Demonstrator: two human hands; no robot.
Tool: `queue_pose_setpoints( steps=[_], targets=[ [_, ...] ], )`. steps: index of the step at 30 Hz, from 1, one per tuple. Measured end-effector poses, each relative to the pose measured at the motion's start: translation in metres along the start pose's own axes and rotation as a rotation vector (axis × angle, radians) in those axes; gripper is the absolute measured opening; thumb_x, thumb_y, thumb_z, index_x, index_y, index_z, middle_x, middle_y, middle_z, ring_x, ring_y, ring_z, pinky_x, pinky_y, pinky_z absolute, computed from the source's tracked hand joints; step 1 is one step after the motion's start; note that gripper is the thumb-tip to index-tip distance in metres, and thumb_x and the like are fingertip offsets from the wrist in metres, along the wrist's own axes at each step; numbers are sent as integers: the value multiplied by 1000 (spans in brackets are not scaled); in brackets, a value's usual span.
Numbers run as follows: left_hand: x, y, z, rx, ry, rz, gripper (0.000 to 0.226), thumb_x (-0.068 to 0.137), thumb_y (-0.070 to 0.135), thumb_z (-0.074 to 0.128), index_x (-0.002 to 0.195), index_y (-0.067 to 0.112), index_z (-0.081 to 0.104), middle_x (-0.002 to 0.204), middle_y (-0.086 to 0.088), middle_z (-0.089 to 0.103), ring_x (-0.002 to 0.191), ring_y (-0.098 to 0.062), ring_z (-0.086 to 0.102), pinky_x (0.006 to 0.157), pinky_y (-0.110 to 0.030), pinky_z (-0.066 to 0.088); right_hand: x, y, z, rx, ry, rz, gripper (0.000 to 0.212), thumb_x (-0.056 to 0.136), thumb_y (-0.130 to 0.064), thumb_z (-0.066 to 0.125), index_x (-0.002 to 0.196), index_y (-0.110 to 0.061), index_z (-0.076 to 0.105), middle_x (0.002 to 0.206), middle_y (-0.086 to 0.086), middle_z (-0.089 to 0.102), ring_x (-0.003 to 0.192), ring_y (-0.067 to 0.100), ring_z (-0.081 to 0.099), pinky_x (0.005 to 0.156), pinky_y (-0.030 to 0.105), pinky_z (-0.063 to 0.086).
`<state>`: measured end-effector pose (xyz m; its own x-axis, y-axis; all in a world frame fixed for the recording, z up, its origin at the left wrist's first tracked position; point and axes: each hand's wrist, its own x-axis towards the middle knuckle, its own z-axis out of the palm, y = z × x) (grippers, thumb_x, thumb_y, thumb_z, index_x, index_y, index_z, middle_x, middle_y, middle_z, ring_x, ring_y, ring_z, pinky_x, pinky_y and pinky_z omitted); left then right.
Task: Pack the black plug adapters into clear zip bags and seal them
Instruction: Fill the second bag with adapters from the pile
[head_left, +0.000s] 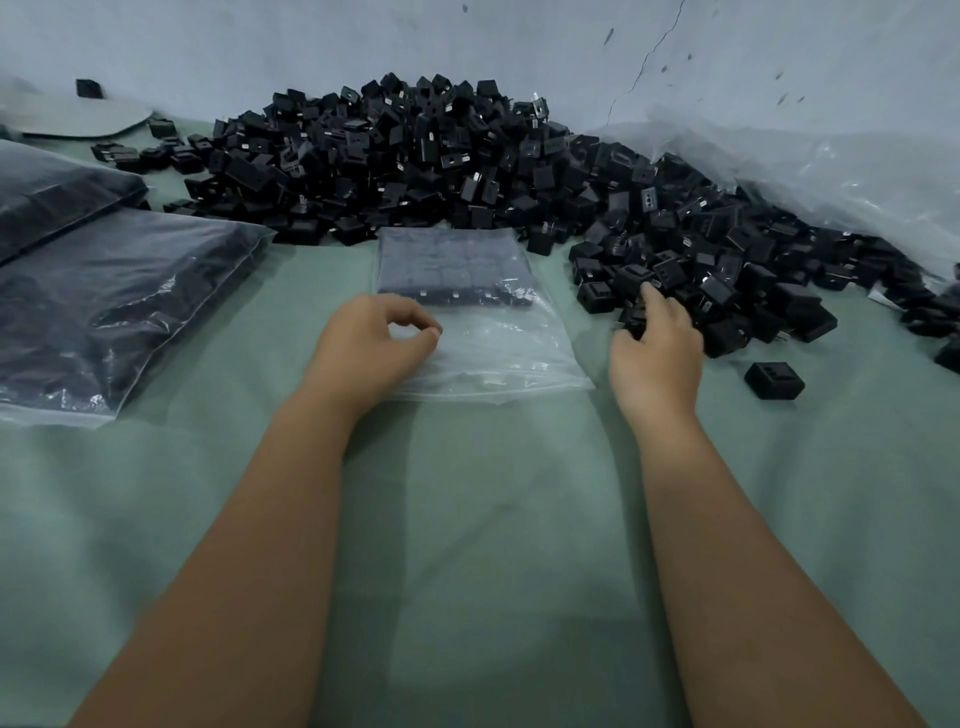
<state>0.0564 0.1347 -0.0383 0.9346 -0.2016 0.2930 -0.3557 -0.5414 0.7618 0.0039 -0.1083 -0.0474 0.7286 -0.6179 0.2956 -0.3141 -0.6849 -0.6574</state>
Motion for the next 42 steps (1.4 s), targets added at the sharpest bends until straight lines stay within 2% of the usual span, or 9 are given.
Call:
queue_pose_setpoints(
  steps=[11, 15, 20, 23, 26, 29, 31, 35, 42],
  targets=[
    [-3, 3, 0, 104, -171, 54, 9, 86, 27, 69, 95, 30, 72, 91, 10, 68, 92, -10, 62, 85, -29, 49, 0, 0, 7, -20, -76, -51, 58, 87, -19, 55, 143, -25, 41, 142, 0, 46, 131, 24, 36, 106, 35, 30],
    [-4, 3, 0, 98, -181, 69, 12, 86, 33, 71, 97, 28, 72, 94, 10, 68, 93, -11, 62, 91, -35, 50, -1, 0, 8, 21, -40, -62, 37, 82, -19, 61, 118, -27, 60, 118, -3, 60, 114, 21, 46, 97, 35, 40],
    [-4, 7, -2, 131, -293, 117, 43, 69, 72, 59, 99, 43, 69, 101, 9, 62, 101, -12, 58, 100, -42, 44, -6, -10, 5, 351, 27, -5, 22, 80, -28, 67, 98, -29, 55, 97, -8, 61, 76, 4, 56, 63, 21, 42],
    [-4, 7, -4, 186, -352, 119, 52, 56, 81, 60, 99, 53, 66, 105, 13, 58, 107, -9, 53, 104, -38, 40, -18, -26, 6, 420, 124, -118, 24, 86, -30, 64, 108, -25, 58, 101, -9, 55, 75, 3, 53, 70, 23, 46],
    [-4, 5, -3, 127, -333, 89, 35, 65, 63, 79, 95, 46, 72, 104, 14, 61, 104, -6, 56, 95, -28, 42, -37, -46, 10, 398, 125, -335, 38, 88, -18, 62, 125, -14, 56, 112, -4, 42, 95, 14, 53, 87, 28, 47],
    [-4, 8, 2, -102, -228, 64, 5, 84, 31, 74, 80, 28, 75, 76, 19, 68, 70, 9, 58, 71, -12, 40, -60, -66, 16, 414, 65, -558, 39, 83, -11, 65, 122, -10, 56, 112, 0, 43, 94, 11, 50, 87, 21, 46],
    [-4, 10, 1, -175, -161, 51, 18, 86, 13, 67, 72, 23, 72, 59, 17, 63, 54, 6, 50, 62, -14, 39, -72, -75, 21, 404, 50, -689, 36, 83, -14, 65, 118, -6, 56, 109, 3, 50, 87, 9, 49, 76, 17, 45],
    [-3, 11, -5, -260, -81, 11, 31, 77, -5, 55, 75, 22, 72, 69, 1, 68, 66, -9, 57, 66, -25, 47, -84, -79, 26, 311, 13, -761, 32, 87, -25, 62, 114, -7, 56, 98, 1, 61, 80, 10, 52, 66, 21, 43],
    [2, 8, -3, -339, 28, -41, 11, 91, 15, 66, 83, 20, 74, 72, 10, 67, 67, 2, 57, 68, -12, 45, -76, -71, 27, 76, -5, -659, 26, 95, -31, 52, 113, -13, 58, 79, 2, 60, 73, 20, 50, 55, 32, 39]
  ],
)
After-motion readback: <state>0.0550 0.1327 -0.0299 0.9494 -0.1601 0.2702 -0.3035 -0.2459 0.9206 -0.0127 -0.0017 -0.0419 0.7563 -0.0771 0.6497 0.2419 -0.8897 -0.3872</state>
